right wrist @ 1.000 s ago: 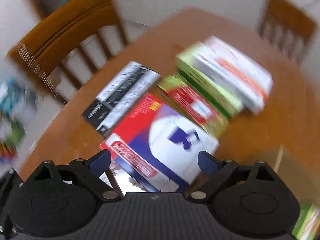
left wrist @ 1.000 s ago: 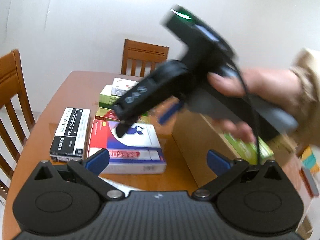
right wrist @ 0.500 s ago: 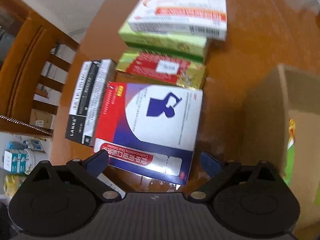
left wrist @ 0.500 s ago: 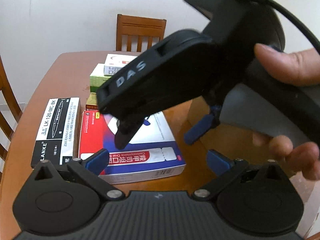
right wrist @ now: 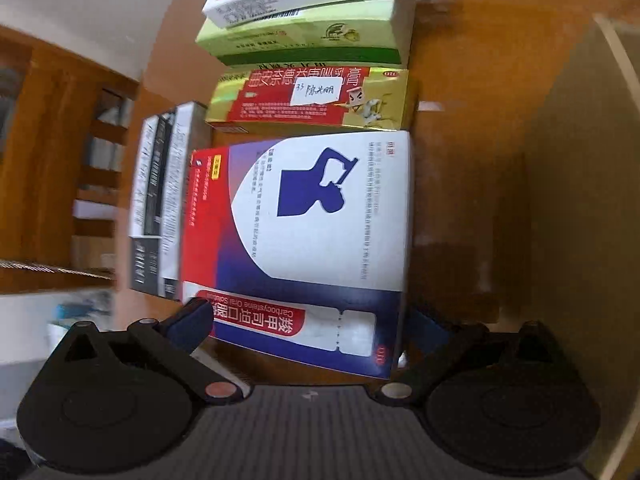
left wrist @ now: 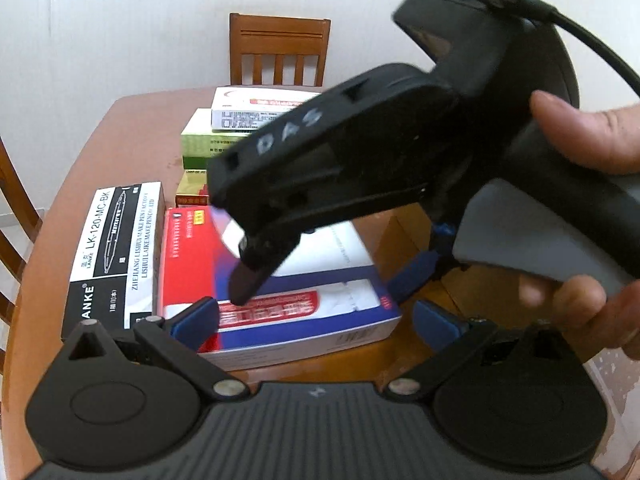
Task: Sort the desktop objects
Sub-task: 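Move the right gripper over the red-white-blue carbocysteine box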
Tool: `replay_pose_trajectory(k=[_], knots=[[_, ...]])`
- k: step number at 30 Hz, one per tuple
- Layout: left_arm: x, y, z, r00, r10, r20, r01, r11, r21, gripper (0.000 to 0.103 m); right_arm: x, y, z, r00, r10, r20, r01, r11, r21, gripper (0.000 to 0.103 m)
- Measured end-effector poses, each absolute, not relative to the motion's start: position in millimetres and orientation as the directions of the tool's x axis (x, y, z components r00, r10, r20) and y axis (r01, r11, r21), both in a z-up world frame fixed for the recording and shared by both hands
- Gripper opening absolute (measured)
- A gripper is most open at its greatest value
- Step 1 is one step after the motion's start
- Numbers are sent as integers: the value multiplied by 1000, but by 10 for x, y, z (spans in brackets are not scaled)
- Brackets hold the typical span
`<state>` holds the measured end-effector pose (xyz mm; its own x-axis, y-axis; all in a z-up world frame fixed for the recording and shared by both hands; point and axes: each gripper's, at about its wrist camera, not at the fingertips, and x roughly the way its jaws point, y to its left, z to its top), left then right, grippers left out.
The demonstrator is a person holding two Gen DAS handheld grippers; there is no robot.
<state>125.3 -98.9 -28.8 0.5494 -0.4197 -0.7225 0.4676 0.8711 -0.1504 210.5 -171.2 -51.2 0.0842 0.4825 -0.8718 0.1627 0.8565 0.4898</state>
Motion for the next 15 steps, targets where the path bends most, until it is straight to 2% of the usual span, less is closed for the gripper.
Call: replay_pose_trajectory(k=[4,15], knots=[[1224,-1018,-274,565,-406,-718,476,872,-118,103,2069,-1762,-494,126,579,-805,146,792,593,103],[1265,-1090,-246,578,-409,-706,473,873,-118,103,1960,-1930,-403,224,686,-693,136,682,719,103]])
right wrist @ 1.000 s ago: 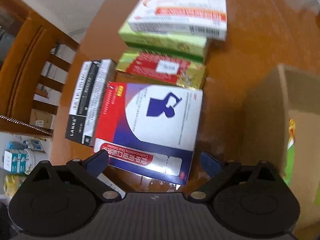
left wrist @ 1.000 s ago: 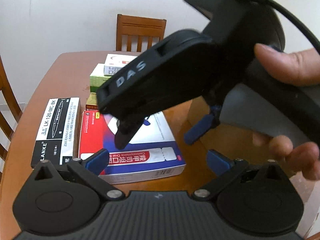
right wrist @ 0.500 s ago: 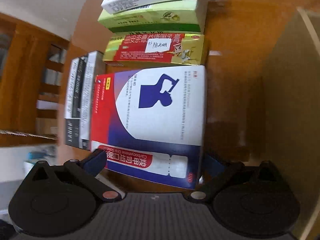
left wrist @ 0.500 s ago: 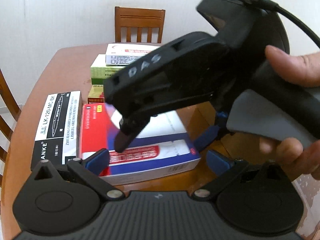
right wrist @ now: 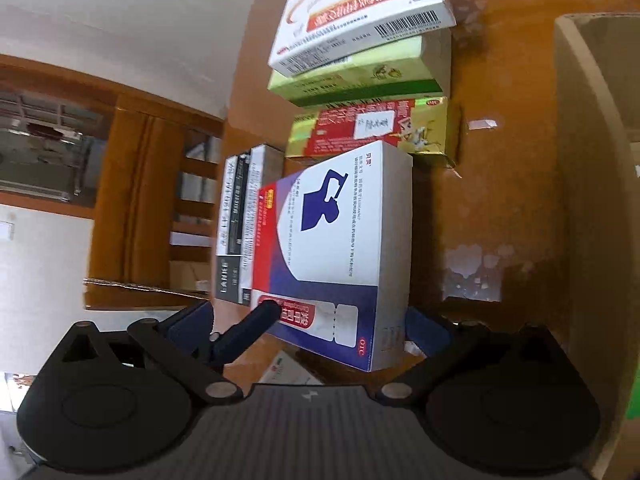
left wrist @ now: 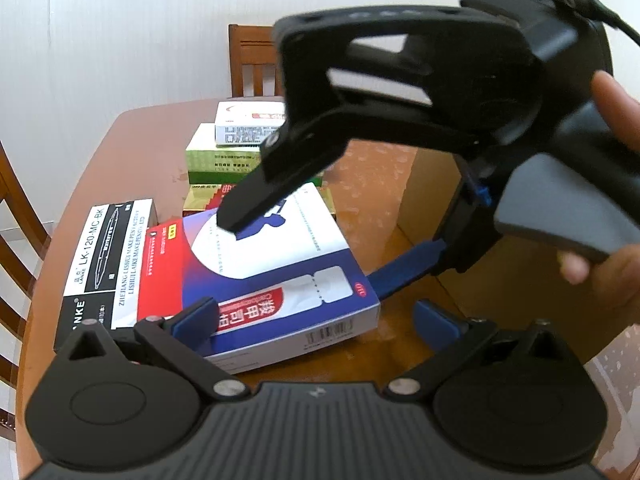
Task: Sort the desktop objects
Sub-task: 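Move the right gripper over the red-white-blue carbocysteine box, then tip the carbocysteine box onto its end and grasp it with the right gripper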
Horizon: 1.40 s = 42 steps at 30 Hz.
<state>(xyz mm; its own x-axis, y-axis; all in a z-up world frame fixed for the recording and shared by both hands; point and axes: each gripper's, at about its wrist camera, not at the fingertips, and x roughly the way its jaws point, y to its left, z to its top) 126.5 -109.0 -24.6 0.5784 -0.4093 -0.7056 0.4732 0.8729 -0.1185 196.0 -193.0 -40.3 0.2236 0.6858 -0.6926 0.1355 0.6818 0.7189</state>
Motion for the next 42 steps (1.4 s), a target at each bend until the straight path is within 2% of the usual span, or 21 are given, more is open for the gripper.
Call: replay_pose_trajectory(k=[6,8,10,15,19,25,28,34,42], knots=[[1308,-1187,-272,581,-412,-702,481,870,-111,103,1971,-2011,-336,234,718,-655,118,648,752,103],[1381,-1211,-332,511,-451,-732,490,852,-184,103,1983,-1987,-348,233,733,-639,115,631,767,103],[1391,-1238,-362,506,-473,-721,486,847,-214,103,1973,-1969,-353,230,764,-603,116,594,796,103],[1461,-1256,-362,518,-447,-729,453,867,-209,103,2021,-1860,-301,213,720,-660,85,660,747,103],[1554,-1168,-319,570,-388,-725,377,907,-189,103,2105,-1812,-260,215,635,-742,48,752,657,103],[1823,-960,-512,603,-295,-741,246,953,-180,103,2140,-1762,-307,193,615,-764,18,777,630,103],[1850,-935,-560,591,-280,-756,179,960,-215,103,2151,-1766,-339,187,606,-773,26,783,621,103],[2094,-944,-864,547,-323,-772,190,946,-261,103,2134,-1829,-406,182,556,-811,67,816,574,103],[1890,-931,-771,521,-347,-780,266,934,-237,103,2099,-1851,-612,149,609,-779,136,768,626,103]])
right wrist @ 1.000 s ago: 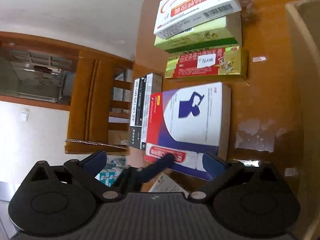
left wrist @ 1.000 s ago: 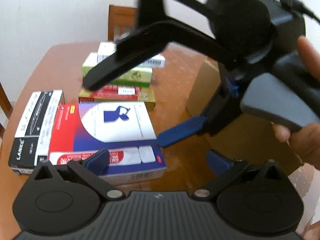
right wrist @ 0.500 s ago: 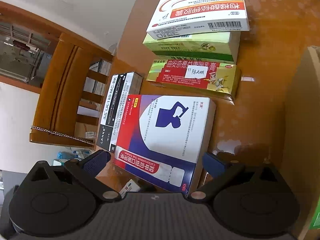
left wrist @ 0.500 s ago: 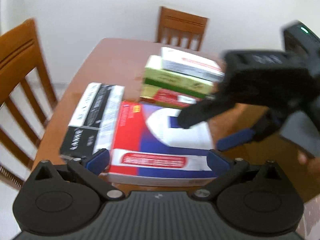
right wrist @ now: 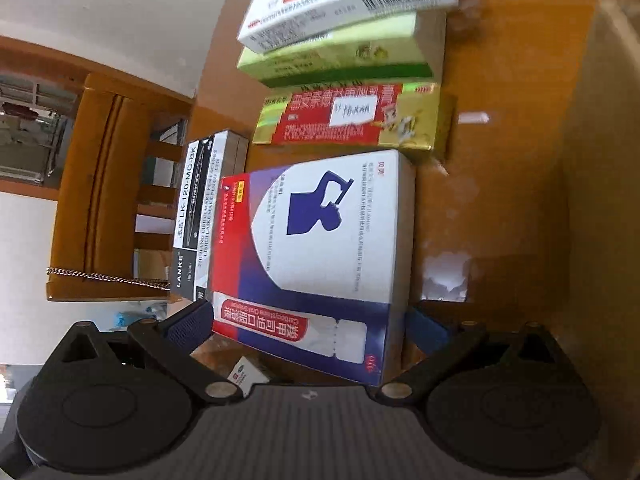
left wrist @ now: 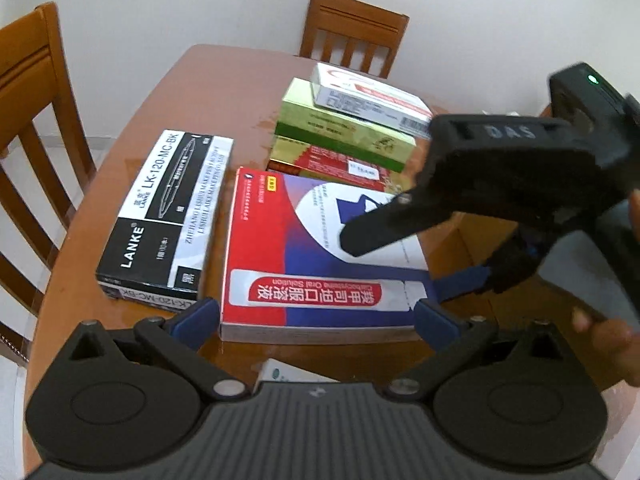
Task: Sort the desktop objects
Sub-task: 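Tip the carbocysteine box onto its end and grasp it with the right gripper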
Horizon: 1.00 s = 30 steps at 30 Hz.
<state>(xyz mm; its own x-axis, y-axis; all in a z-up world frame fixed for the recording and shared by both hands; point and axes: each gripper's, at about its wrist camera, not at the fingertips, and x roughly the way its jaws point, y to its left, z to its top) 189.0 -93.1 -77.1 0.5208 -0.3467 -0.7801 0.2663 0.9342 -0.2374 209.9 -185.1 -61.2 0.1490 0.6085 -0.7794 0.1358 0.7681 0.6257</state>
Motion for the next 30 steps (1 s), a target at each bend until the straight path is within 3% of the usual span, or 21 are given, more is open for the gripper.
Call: replay_pose_trajectory(k=[6,16,30], knots=[[1859,-990,-751,520,-326,-789,292,936,-194,103,2070,-1917,-620,156,633,-758,156,742,652,103],[1876,-951,-732,517,-304,-800,286,942,-173,103,1898,-2115,-413,279,734,-619,138,607,783,103],[1906,-1026,-744,501,-315,-806,287,939,-188,103,1803,-2171,-209,348,740,-576,78,589,804,103]])
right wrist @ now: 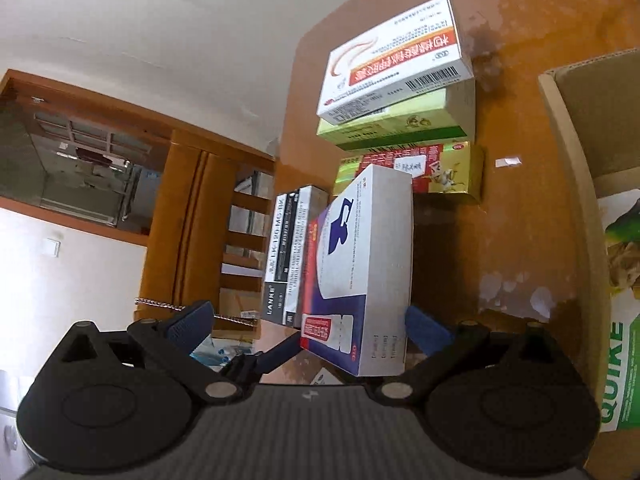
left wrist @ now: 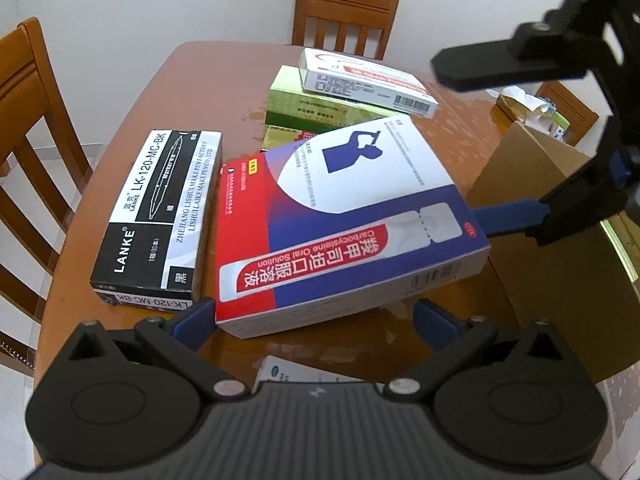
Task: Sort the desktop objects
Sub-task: 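Tip the carbocysteine box onto its end and grasp it with the right gripper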
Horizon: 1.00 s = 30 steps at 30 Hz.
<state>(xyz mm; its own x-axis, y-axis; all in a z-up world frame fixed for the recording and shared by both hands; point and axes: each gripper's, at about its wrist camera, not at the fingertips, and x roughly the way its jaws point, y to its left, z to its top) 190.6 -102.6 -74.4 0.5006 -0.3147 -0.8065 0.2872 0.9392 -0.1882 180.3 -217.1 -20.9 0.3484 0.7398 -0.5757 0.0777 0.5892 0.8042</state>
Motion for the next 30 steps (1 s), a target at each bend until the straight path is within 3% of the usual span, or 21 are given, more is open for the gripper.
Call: replay_pose_trajectory(k=[8,11,19,30], knots=[[1866,-1032,-704,500,-321,-804,290,937,-193,103,1765,-2262,-262,394,763,-513,105,517,849,103],[2227,-1028,-956,487,-346,-802,328,923,-198,103,1751,-2265,-250,395,763,-512,105,516,850,103],[2055,-1038,-867,503,-331,-798,295,934,-201,103,1754,-2230,-219,388,771,-505,80,518,852,103],[1895,-627,-775,483,-421,-768,237,907,-348,103,1799,-2098,-257,342,792,-506,71,515,854,103]])
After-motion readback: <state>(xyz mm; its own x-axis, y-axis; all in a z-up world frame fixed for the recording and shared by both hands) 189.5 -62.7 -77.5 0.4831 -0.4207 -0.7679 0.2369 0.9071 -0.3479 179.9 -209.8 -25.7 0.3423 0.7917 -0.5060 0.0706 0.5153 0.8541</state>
